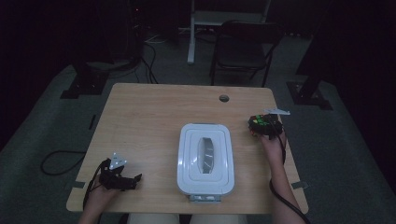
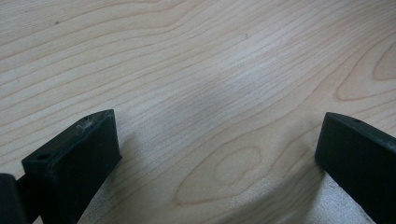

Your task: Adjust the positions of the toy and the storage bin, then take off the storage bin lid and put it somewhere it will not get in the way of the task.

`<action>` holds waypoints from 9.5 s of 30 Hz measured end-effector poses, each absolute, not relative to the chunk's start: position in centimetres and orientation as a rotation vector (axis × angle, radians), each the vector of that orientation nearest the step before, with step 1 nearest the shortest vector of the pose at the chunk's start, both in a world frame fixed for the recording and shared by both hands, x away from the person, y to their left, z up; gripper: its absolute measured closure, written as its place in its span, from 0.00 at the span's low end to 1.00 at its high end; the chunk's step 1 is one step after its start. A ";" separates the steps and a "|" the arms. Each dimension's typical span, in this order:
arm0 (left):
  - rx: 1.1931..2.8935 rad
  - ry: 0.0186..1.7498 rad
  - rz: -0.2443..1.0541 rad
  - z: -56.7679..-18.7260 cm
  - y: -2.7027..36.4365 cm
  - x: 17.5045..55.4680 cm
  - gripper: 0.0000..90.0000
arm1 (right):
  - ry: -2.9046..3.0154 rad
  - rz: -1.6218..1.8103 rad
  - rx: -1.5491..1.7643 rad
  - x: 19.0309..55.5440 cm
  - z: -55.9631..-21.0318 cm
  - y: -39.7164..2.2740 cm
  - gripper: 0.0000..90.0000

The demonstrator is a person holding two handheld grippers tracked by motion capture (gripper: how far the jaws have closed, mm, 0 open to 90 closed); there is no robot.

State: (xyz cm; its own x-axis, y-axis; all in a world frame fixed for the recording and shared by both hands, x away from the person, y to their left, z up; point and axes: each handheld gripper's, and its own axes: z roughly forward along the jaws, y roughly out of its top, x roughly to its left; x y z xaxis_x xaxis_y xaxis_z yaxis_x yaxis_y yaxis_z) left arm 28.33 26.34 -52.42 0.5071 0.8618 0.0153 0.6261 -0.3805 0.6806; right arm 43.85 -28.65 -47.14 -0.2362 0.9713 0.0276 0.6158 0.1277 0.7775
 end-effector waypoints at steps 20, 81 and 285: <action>2.121 1.228 0.505 -52.5 26.1 28.5 0.01 | 1.902 0.949 1.504 36.6 -46.9 -29.3 0.38; 2.132 1.208 0.497 -52.4 26.2 28.5 0.00 | 1.919 1.133 1.421 30.6 -46.5 -29.2 0.18; 2.152 0.352 -0.044 -36.0 6.8 29.5 0.80 | 2.209 0.952 1.311 31.5 -52.7 -22.7 0.15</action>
